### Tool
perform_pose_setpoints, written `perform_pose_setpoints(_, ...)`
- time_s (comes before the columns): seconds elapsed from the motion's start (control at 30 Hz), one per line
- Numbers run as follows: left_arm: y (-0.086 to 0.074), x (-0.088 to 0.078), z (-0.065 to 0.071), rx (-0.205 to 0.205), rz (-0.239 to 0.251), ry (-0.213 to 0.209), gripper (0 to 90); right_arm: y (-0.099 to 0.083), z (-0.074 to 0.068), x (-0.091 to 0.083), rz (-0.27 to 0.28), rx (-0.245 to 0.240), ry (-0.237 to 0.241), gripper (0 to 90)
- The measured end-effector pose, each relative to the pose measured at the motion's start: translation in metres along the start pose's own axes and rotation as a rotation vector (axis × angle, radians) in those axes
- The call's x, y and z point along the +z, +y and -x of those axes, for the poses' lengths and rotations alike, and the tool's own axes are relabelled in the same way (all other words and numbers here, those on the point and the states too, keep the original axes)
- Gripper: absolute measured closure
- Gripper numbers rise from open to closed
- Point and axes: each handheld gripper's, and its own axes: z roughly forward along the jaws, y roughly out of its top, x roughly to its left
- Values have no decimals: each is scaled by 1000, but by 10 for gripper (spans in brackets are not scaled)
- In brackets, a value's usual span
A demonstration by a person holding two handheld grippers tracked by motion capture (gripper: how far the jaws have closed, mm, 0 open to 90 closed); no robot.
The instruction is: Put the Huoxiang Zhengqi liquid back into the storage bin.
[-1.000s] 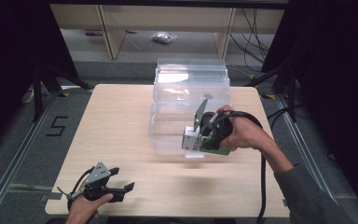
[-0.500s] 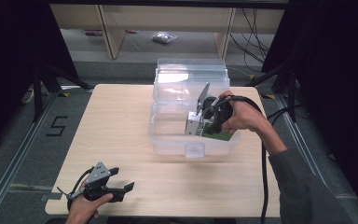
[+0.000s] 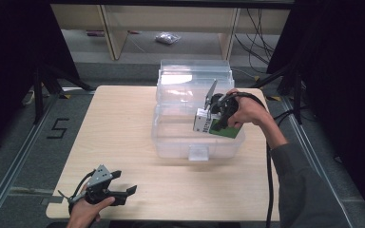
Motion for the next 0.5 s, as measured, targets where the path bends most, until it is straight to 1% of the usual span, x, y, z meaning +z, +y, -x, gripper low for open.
perform_pose_setpoints(0.03, 0, 0, 0, -3, 1, 1, 148, 0, 1, 2, -4, 10, 5, 649)
perform_pose_setpoints(0.07, 0, 0, 0, -7, -7, 11, 148, -1, 7, 7, -9, 5, 2, 649)
perform_pose_setpoints(0.13, -1, 0, -1, -13, -4, 8, 148, -2, 8, 9, -8, 7, 4, 649)
perform_pose_setpoints(0.17, 0, 0, -1, -9, -8, 11, 148, -2, 9, 11, -12, 24, 10, 649)
perform_pose_setpoints(0.23, 0, 0, -1, -9, -7, 12, 148, -2, 12, 17, -19, -6, 18, 649)
perform_pose_setpoints(0.27, 0, 0, -2, -9, -5, 5, 148, -2, 12, 19, -32, 6, 19, 649)
perform_pose_setpoints(0.3, 0, 0, -1, -9, -5, 6, 148, -1, 15, 23, -37, -7, 26, 649)
perform_pose_setpoints(0.37, 0, 0, -1, -10, -4, 6, 148, -2, 15, 25, -32, -14, 24, 648)
perform_pose_setpoints(0.43, 0, -1, -1, -8, -2, 5, 148, -4, 17, 30, -38, -4, 36, 648)
perform_pose_setpoints(0.5, 0, 0, -1, -11, 0, 4, 148, -4, 17, 32, -42, -8, 40, 648)
